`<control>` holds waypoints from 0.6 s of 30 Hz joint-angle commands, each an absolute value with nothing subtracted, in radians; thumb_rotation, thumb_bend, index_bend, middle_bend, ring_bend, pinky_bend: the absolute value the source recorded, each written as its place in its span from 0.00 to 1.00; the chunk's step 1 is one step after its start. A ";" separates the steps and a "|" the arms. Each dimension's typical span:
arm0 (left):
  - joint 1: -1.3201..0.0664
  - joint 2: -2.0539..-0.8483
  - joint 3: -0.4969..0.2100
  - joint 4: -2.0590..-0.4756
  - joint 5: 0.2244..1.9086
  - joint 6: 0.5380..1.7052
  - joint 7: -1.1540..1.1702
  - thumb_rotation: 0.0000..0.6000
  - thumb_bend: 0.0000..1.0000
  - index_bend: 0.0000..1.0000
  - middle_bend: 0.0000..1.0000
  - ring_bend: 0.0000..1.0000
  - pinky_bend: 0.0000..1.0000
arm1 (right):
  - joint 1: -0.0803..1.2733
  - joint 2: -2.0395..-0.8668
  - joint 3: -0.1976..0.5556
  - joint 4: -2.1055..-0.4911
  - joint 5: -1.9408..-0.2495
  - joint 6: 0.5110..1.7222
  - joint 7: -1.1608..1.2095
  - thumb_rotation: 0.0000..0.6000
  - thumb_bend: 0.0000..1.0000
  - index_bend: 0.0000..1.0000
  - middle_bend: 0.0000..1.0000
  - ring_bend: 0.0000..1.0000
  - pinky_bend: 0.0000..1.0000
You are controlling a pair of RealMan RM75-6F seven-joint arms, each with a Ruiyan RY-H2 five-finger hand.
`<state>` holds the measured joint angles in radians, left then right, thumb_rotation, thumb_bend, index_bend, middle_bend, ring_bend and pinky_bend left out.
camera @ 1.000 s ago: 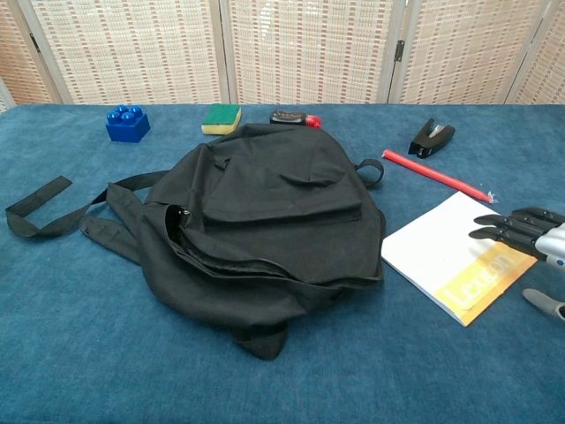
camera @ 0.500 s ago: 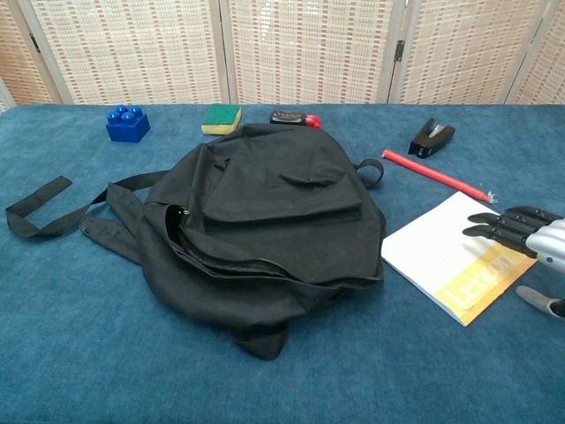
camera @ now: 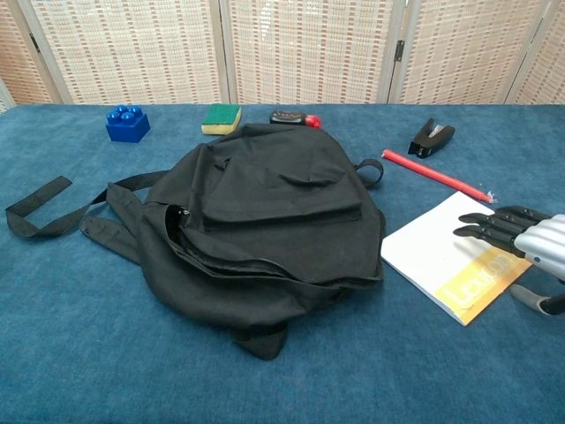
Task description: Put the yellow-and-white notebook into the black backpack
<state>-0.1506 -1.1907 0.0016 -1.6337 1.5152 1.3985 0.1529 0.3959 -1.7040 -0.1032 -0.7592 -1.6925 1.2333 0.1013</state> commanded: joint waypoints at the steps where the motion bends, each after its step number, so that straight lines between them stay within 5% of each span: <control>1: -0.150 -1.191 0.002 -1.633 1.515 1.399 0.152 1.00 0.31 0.02 0.05 0.09 0.00 | 0.398 -1.707 -0.098 -0.757 -1.691 1.240 0.104 1.00 0.51 0.09 0.05 0.10 0.01; 18: -0.153 -1.192 -0.001 -1.632 1.512 1.397 0.152 1.00 0.31 0.02 0.05 0.09 0.00 | 0.467 -1.688 -0.026 -0.824 -1.666 1.251 0.096 1.00 0.52 0.09 0.09 0.12 0.03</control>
